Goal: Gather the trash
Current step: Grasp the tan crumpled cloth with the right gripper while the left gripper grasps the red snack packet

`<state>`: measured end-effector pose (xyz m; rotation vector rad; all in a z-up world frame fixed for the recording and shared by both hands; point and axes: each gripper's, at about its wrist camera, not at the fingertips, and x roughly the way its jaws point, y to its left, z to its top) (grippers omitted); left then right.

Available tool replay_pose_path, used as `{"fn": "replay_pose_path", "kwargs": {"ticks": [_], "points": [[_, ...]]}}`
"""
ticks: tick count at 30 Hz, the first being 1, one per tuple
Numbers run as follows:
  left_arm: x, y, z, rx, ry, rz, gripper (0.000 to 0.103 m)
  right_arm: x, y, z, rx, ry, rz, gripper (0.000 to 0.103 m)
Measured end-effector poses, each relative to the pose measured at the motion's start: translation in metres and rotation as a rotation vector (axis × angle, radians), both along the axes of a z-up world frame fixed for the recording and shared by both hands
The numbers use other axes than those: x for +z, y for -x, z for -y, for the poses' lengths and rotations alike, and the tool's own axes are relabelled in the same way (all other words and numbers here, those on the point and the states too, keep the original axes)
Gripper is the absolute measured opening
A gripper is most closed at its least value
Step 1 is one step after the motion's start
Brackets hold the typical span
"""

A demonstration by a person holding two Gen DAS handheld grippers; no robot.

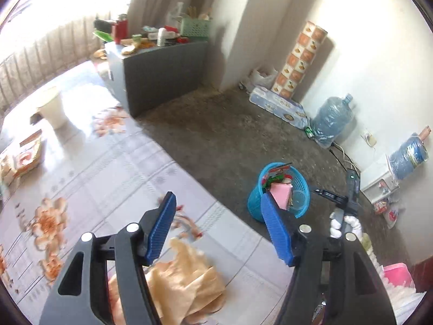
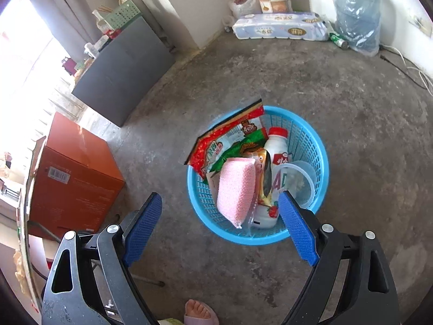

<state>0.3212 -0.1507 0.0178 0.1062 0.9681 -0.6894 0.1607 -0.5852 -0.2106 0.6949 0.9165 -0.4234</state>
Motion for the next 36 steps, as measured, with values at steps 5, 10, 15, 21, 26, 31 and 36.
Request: {"fn": "replay_pose_path", "kwargs": {"ticks": [5, 10, 15, 21, 26, 31, 36], "points": [[0.015, 0.015, -0.098, 0.138, 0.000, 0.061, 0.066, 0.073, 0.004, -0.042, 0.131, 0.050, 0.125, 0.084], [-0.009, 0.032, -0.156, 0.205, -0.018, 0.030, 0.066, 0.137, -0.027, -0.126, 0.396, 0.042, 0.237, 0.084], [-0.047, 0.049, -0.172, 0.198, -0.114, 0.081, 0.066, 0.153, -0.061, -0.231, 0.692, -0.029, 0.261, 0.084], [-0.083, 0.040, -0.175, 0.084, -0.171, 0.045, 0.071, 0.127, -0.084, -0.352, 0.918, 0.164, 0.106, 0.085], [-0.099, 0.023, -0.168, 0.010, -0.192, 0.034, 0.072, 0.099, -0.104, -0.392, 0.938, 0.192, -0.032, 0.085], [-0.113, 0.013, -0.155, -0.034, -0.228, 0.022, 0.072, 0.095, -0.112, -0.412, 0.926, 0.156, -0.055, 0.088], [-0.126, 0.006, -0.158, 0.006, -0.240, -0.017, 0.070, 0.089, -0.118, -0.440, 0.941, 0.225, -0.070, 0.091]]}}
